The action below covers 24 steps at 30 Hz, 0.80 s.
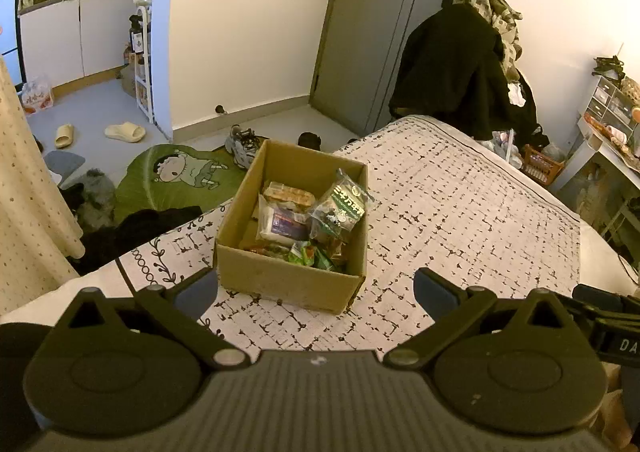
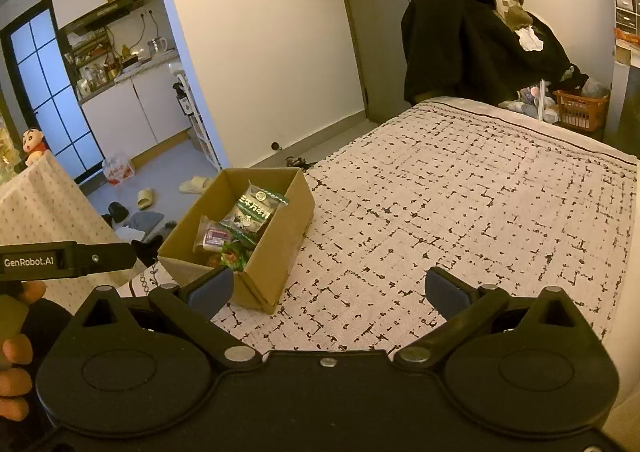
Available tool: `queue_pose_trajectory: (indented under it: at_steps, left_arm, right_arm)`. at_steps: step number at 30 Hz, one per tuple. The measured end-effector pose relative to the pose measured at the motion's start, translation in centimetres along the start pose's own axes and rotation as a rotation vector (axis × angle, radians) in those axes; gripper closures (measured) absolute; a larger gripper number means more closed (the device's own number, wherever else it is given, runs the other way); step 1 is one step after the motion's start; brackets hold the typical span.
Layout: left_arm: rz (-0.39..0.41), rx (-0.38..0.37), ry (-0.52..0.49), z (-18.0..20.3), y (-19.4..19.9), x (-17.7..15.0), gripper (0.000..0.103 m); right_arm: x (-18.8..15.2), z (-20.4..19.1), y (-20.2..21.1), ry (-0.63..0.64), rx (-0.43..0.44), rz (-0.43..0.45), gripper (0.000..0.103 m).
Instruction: Organize snacks
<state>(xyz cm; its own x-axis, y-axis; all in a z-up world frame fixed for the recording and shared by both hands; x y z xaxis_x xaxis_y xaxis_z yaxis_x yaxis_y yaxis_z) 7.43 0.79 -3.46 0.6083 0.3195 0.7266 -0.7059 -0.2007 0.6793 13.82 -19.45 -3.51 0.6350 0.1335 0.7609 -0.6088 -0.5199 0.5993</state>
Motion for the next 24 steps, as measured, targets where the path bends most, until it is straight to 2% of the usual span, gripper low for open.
queue_pose_trajectory:
  at_steps: [24]
  left_arm:
    - [-0.017, 0.011, -0.004, 0.18, 0.15, -0.31, 0.000]
  right_arm:
    - [-0.24, -0.04, -0.27, 0.006, -0.009, -0.011, 0.000]
Point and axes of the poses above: each gripper's, at about its wrist camera, not at the fingertips, and y roughly against the way its jaws point, z to its right, x to its top, the point moved 5 cm from there along -y, roughly the way its jaws point, and after that the axes turned 6 degrees about x, right-handed, at the moved point
